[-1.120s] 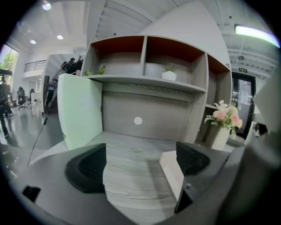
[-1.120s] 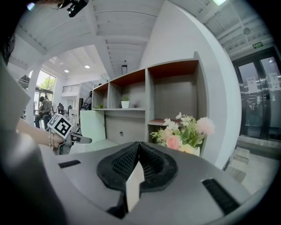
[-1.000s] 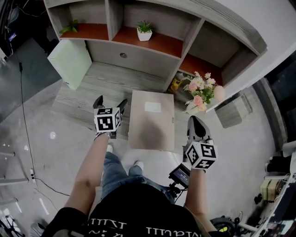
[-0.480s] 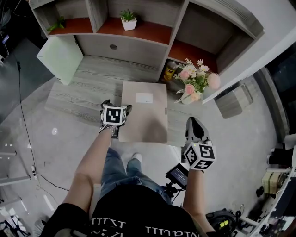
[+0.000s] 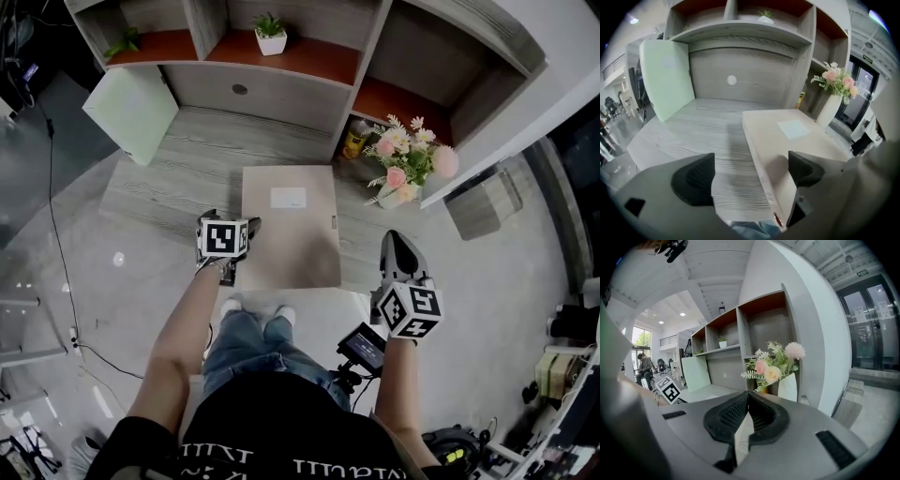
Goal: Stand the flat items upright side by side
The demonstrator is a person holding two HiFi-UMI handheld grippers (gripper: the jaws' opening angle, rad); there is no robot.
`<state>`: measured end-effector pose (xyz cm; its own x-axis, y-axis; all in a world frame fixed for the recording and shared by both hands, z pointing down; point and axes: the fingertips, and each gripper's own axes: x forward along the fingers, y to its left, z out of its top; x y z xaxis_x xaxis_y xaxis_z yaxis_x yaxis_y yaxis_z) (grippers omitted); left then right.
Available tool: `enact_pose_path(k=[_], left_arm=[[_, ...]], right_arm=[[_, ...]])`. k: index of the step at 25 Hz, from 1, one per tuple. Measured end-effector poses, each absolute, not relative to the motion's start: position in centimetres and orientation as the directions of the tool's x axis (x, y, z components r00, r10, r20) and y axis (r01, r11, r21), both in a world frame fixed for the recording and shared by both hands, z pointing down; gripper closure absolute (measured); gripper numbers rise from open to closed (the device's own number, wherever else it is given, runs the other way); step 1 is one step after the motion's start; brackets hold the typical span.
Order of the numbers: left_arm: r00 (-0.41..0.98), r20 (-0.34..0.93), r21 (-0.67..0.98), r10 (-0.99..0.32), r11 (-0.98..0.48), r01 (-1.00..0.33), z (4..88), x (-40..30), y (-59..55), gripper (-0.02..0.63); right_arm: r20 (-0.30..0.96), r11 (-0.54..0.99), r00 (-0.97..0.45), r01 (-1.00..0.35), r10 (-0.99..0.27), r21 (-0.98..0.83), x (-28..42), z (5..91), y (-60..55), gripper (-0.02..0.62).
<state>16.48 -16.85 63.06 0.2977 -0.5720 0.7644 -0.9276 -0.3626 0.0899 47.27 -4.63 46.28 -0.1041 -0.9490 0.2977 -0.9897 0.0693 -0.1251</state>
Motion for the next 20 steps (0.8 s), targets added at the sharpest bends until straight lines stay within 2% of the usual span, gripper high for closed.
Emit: enact_pose_path(k=[10,16,20], left_arm=[[0.328,0.755,0.231,-0.568,-0.237,-0.943,64.1,9.7,-14.7,0.118],[0.361,0.743,0.309,-0.564,-0.190,-0.932,64.7,6.6,-13.6,0.118],[0.450,0.709,0.468,-0.543,-0.115,-0.876,65.7,5.2,-12.5,0.118]], right_arm=[[0.306,0.198,-0.223,-0.974,-0.926,-0.110,39.7,45.9,-8.0,0.580],[0.330,0.227,-0.249,-0.968,-0.911,-0.105,36.4,46.0,-8.5,0.580],[0.348,0.236,-0.256,-0.967,-0.902,-0.100,34.9,46.3,-8.6,0.580]])
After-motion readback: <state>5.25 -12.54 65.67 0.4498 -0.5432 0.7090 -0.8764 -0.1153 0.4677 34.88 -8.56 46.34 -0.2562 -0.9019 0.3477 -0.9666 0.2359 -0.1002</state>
